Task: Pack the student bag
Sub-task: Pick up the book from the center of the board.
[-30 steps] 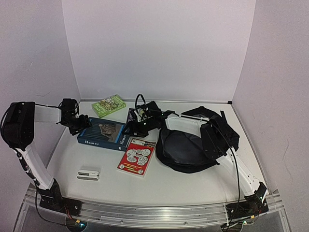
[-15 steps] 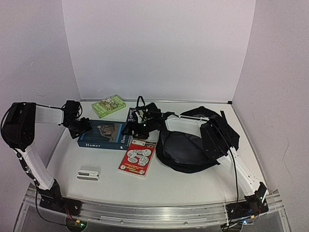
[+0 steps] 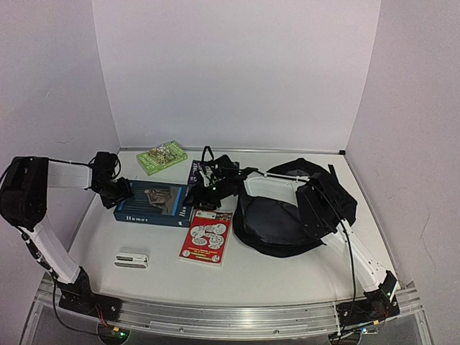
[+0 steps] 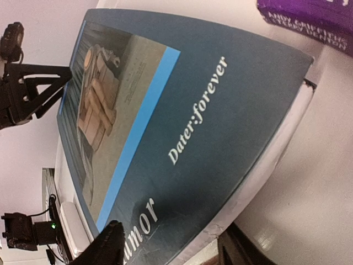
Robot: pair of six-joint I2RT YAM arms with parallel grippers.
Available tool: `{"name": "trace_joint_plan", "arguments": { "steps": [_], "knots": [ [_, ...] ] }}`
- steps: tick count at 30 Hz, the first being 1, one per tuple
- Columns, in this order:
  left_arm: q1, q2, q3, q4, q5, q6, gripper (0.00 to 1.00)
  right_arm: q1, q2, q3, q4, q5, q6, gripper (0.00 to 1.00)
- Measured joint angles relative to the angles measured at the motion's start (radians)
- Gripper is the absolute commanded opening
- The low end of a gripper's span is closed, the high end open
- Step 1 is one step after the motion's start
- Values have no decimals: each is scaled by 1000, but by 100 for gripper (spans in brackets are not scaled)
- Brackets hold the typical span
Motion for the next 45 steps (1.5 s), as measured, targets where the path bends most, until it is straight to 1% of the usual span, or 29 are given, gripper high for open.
{"name": "trace_joint_plan", "arguments": {
  "steps": [4,9,12,15,20,24,27,30,33,36,37,38,40,41,43,45],
  "knots": [
    [-24,-107,-3,-22,-20,0,55,0,0,31,-42,-25,0,47],
    [-59,-239,11,-36,-39,3,52,-3,-12,53,-77,-48,-3,46],
    [-91,-279,23,-33,-37,0,51,-9,-72,-15,-94,-54,-12,45],
    [-131,-295,34,-33,-36,-5,51,-27,-181,-128,-111,-53,-27,45],
    [-222,-283,59,-36,-11,-25,51,-103,-443,-350,-114,-44,-72,45],
    [-306,-216,118,-33,20,-32,51,-175,-629,-468,-76,-46,-94,45],
    [-387,-149,162,-23,37,-44,51,-223,-759,-590,-50,-50,-124,45],
    [-456,-83,178,8,57,-61,51,-264,-859,-717,-58,-49,-169,45],
    [-509,-10,179,33,76,-79,51,-294,-911,-848,-88,-41,-227,46],
    [-540,66,176,62,101,-102,52,-309,-910,-947,-131,-20,-283,49],
    [-547,87,171,81,115,-109,52,-314,-905,-972,-150,-17,-301,52],
    [-552,102,164,102,130,-118,54,-324,-895,-982,-173,-13,-319,56],
    [-561,120,146,143,157,-131,60,-346,-864,-985,-199,-11,-349,72],
    [-564,123,137,163,170,-137,64,-360,-847,-983,-204,-13,-363,78],
    [-569,123,126,191,187,-152,72,-394,-817,-979,-212,-19,-384,86],
    [-571,122,120,211,195,-155,76,-421,-798,-979,-222,-40,-389,90]
  ]
}}
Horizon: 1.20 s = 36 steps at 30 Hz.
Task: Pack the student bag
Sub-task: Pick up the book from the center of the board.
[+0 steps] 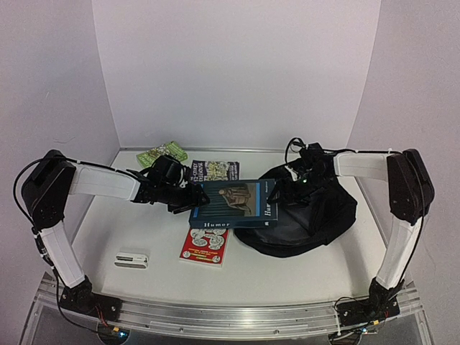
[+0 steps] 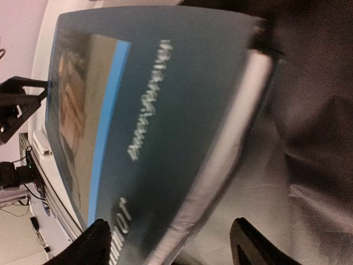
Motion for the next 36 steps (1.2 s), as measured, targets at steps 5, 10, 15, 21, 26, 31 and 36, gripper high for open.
{"name": "trace_joint_plan", "arguments": {
  "steps": [5,10,15,21,26,31,36],
  "knots": [
    [0,-11,-13,19,2,-2,77,-19,18,0,-13,-91,-1,90],
    [0,-14,-15,25,4,-3,77,-12,70,8,3,-197,14,81],
    [0,-8,-15,29,11,-6,77,-11,144,14,54,-270,60,55],
    [3,-4,-15,34,8,-6,83,-14,153,30,77,-318,103,32],
    [3,-37,-23,14,-8,0,93,-20,135,33,89,-371,116,21],
    [1,-174,-39,-44,-57,22,100,-20,57,36,92,-400,123,17],
    [2,-366,-41,-70,-91,57,100,-20,-30,61,91,-405,125,14]
  ]
}}
